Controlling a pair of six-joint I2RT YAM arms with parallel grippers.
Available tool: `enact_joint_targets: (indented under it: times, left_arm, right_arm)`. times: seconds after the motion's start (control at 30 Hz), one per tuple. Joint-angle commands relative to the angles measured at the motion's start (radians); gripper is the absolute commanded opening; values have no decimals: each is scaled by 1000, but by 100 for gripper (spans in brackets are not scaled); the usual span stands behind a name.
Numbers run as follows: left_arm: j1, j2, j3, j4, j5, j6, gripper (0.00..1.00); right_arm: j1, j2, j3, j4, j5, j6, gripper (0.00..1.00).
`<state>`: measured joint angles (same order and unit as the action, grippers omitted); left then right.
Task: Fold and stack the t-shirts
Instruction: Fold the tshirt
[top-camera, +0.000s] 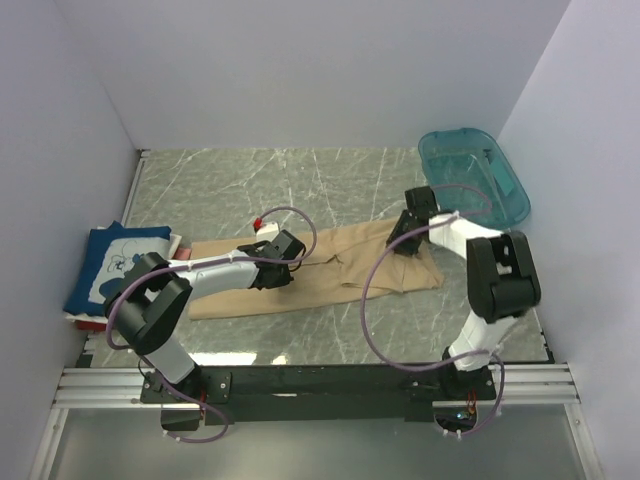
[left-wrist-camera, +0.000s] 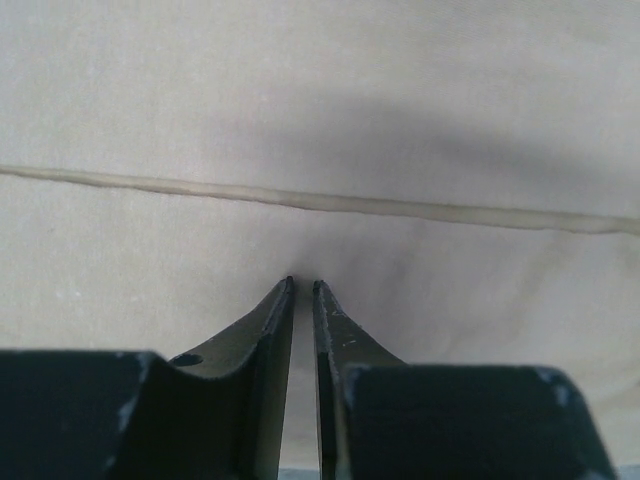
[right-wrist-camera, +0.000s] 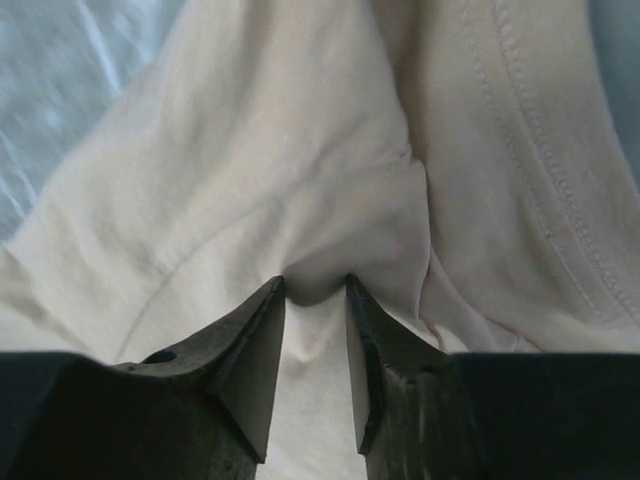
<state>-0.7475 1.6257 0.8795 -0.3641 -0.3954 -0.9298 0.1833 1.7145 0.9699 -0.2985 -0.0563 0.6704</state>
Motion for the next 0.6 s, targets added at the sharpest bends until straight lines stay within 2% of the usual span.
enact_joint_targets:
  times: [0.0, 0.2, 0.23, 0.3, 0.33, 0.43, 0.57]
  left_arm:
    - [-6, 5, -19, 19, 56, -50, 19]
    - [-53, 45, 25, 7, 95, -183, 21]
    - [-56, 48, 27, 20, 105, -204, 22]
    - [-67, 59, 27, 50, 161, -257, 23]
    - [-70, 62, 26, 68, 180, -274, 24]
    - [-90, 80, 38, 132, 251, -334, 25]
    - [-127, 131, 111, 155, 288, -360, 25]
  right_arm:
    - [10, 143, 189, -83, -28, -40, 37]
    - [34, 373, 567, -247, -21, -77, 36]
    - [38, 404, 675, -276, -16, -84, 36]
    - [44, 496, 780, -349, -10, -109, 36]
    - [45, 526, 882, -372, -11, -120, 36]
    - [51, 660, 1050, -450, 3, -146, 36]
    - [51, 749, 1174, -491, -30, -164, 36]
